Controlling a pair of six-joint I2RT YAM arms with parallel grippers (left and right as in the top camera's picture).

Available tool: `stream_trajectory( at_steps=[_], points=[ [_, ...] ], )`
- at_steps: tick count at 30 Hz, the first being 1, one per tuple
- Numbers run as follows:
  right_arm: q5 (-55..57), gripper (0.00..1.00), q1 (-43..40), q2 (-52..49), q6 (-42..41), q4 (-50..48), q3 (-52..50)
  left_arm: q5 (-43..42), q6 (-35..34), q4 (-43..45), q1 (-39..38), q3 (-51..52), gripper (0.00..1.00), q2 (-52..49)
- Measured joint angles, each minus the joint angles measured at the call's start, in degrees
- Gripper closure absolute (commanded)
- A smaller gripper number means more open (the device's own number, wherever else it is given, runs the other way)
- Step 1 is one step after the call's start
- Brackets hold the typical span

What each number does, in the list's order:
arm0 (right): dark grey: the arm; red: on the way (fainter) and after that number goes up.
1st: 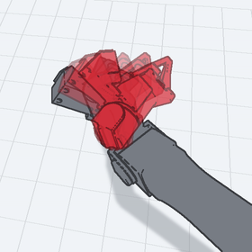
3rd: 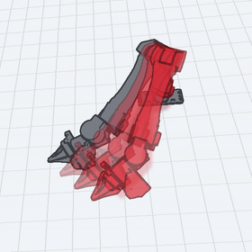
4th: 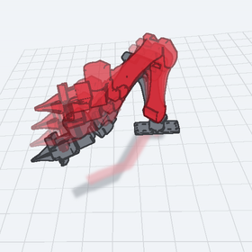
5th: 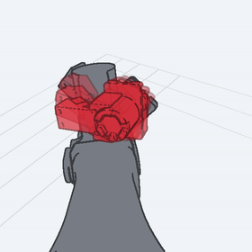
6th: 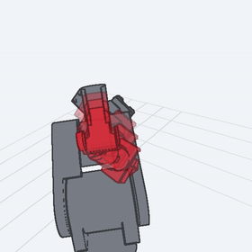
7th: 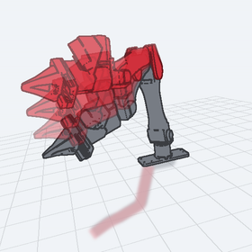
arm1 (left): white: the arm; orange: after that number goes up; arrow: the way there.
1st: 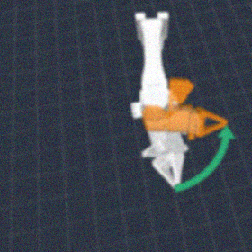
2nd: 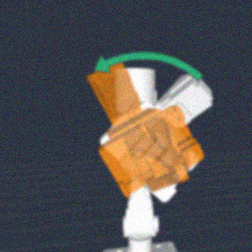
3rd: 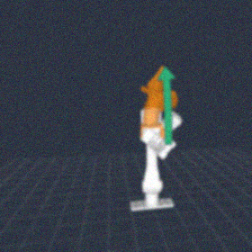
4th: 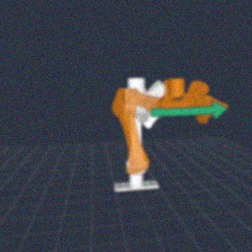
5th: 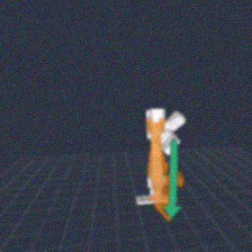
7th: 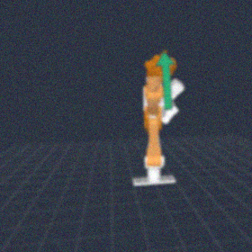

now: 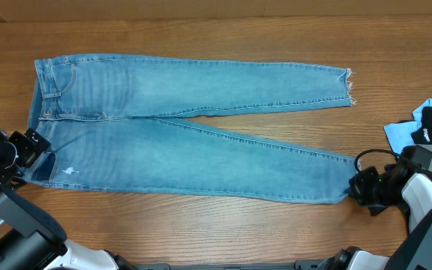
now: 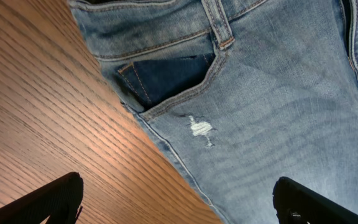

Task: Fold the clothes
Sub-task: 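Grasp the lower waist corner with left and lower hem with right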

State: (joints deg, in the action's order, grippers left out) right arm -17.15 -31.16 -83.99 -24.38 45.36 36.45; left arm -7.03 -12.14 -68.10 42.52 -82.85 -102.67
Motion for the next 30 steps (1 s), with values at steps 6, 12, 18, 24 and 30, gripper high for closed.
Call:
stream_trajectory(
  at_steps=[6, 12, 18, 24, 30],
  points=[
    [-0.3, 0.96, 0.0, 0.1, 3.2, 9.6, 4.8, 0.0, -0.5, 0.0, 0.0, 0.0, 0.0, 0.0],
    [-0.9, 0.96, 0.0, 0.1, 3.5, 14.8, 12.1, -0.2, -1.8, 0.6, 1.4, 0.7, 0.0, 0.0],
    [-1.2, 0.96, 0.0, 0.1, 3.4, 16.2, 14.5, -3.9, -2.1, 10.2, 8.9, 8.9, 0.11, 0.0],
    [-1.4, 0.96, 0.0, 0.1, 3.4, 16.4, 14.6, -8.5, -1.0, 22.6, 10.0, 19.6, 0.23, -0.4],
    [-1.5, 0.96, 0.0, 0.1, 3.4, 16.4, 14.6, -9.8, -0.7, 31.8, 9.6, 24.0, 0.48, -0.4]
  ],
)
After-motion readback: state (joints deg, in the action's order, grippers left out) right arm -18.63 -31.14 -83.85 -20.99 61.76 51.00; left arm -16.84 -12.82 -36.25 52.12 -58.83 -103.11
